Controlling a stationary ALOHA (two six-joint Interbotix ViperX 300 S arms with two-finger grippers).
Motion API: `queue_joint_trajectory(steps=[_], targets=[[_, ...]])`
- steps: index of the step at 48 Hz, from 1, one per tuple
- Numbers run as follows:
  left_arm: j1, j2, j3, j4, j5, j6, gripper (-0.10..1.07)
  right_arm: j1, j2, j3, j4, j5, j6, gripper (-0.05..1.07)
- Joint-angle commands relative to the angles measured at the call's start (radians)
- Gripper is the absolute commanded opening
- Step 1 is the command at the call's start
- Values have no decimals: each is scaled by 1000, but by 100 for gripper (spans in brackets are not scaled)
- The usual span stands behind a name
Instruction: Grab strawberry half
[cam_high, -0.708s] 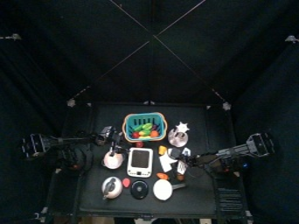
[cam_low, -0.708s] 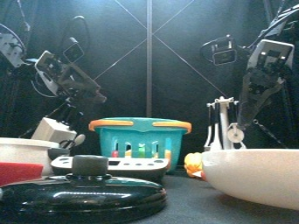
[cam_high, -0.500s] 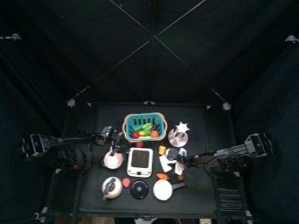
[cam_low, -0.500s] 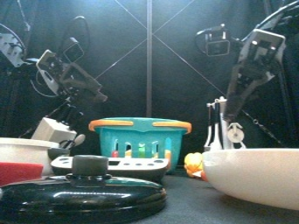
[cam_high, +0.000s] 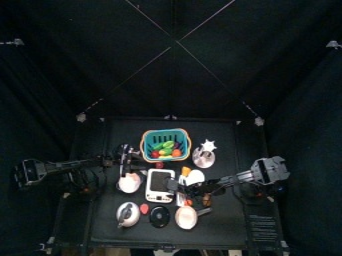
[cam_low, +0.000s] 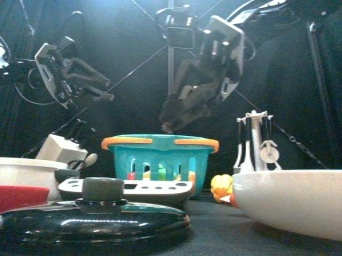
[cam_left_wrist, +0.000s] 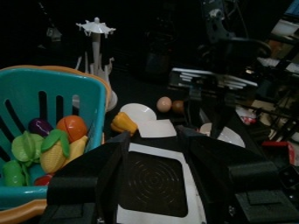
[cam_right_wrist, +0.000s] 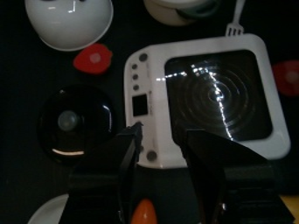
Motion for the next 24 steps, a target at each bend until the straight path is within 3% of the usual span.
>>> queue_joint_trajectory(steps=[1, 17, 24], targets=[[-3, -35, 6, -11, 5, 2, 85, 18, 46, -95, -6, -21, 2, 78], [-3, -71, 43, -11, 71, 2, 85, 48, 252, -319, 6, -74, 2, 96], [2, -75, 43, -15, 127, 2, 85, 60, 321, -400, 3, -72, 0, 98]])
